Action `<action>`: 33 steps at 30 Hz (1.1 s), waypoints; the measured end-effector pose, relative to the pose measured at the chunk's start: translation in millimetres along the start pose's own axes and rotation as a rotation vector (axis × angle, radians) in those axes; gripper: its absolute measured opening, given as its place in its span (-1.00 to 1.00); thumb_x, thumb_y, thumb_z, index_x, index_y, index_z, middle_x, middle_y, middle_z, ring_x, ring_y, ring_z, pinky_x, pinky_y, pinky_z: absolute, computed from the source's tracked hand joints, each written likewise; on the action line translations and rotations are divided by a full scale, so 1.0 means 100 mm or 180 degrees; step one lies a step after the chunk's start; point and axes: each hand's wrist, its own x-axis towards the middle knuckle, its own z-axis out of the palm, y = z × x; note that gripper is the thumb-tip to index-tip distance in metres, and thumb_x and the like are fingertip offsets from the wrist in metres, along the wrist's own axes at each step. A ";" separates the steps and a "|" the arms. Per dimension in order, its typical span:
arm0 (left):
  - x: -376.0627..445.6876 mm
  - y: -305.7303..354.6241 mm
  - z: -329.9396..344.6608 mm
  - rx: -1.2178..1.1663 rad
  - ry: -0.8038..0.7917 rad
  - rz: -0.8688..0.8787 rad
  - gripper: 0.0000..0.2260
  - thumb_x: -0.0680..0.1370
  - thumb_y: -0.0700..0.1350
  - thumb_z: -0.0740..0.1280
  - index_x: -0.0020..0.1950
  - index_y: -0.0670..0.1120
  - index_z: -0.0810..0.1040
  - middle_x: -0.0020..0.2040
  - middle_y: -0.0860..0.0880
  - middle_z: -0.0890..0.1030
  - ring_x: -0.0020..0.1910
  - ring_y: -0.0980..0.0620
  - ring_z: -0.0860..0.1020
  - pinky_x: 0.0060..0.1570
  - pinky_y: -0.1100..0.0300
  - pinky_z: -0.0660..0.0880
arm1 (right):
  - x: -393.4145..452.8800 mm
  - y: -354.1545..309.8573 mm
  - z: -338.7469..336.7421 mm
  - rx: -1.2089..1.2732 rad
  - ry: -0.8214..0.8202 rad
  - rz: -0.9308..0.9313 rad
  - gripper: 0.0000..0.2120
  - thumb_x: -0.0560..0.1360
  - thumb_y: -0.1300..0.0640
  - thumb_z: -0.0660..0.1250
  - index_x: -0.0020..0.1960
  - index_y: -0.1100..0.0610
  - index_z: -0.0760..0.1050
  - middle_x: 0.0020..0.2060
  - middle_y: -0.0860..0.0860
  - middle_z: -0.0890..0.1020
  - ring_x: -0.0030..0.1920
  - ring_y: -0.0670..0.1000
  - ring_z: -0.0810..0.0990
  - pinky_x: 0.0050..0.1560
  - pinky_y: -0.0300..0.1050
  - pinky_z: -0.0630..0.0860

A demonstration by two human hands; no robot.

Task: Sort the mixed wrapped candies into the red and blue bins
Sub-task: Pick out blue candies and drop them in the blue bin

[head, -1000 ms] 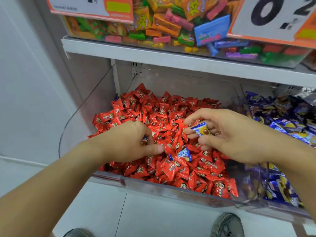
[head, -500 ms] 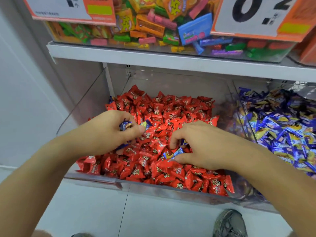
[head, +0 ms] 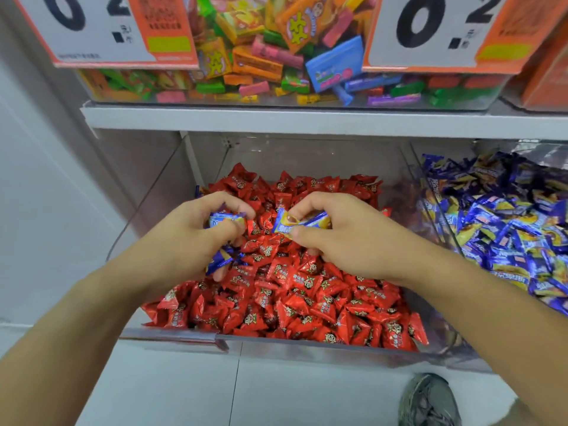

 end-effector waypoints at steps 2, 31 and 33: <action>0.03 -0.04 -0.04 0.0040 0.0107 -0.0224 -0.86 0.62 -0.21 0.23 -0.01 -0.03 0.55 -0.35 -0.06 0.50 -0.54 -0.02 0.38 -0.52 0.23 0.31 | 0.09 -0.03 0.06 0.0262 -0.0057 0.0234 -0.95 0.55 0.05 0.38 -0.02 0.02 0.59 -0.26 -0.03 0.70 -0.37 -0.10 0.54 -0.28 -0.10 0.47; -0.03 -0.46 -0.20 0.3341 0.0079 0.0194 -0.81 0.54 0.19 0.32 0.03 0.14 0.64 -0.15 0.10 0.61 -0.09 0.01 0.58 -0.06 0.13 0.54 | 0.98 0.12 0.68 -0.1521 -0.0546 -0.0550 -0.33 0.32 0.11 0.63 0.36 -0.14 0.47 -0.25 -0.21 0.36 -0.29 -0.18 0.36 -0.34 -0.22 0.29; -0.04 -0.46 -0.20 0.3328 0.0091 0.0237 -0.79 0.55 0.19 0.31 0.07 0.15 0.63 -0.09 0.09 0.63 -0.07 0.02 0.58 -0.04 0.13 0.54 | 0.98 0.12 0.71 -0.1683 -0.0560 -0.0565 -0.40 0.36 0.10 0.60 0.35 -0.13 0.51 -0.29 -0.21 0.37 -0.32 -0.17 0.36 -0.27 -0.18 0.32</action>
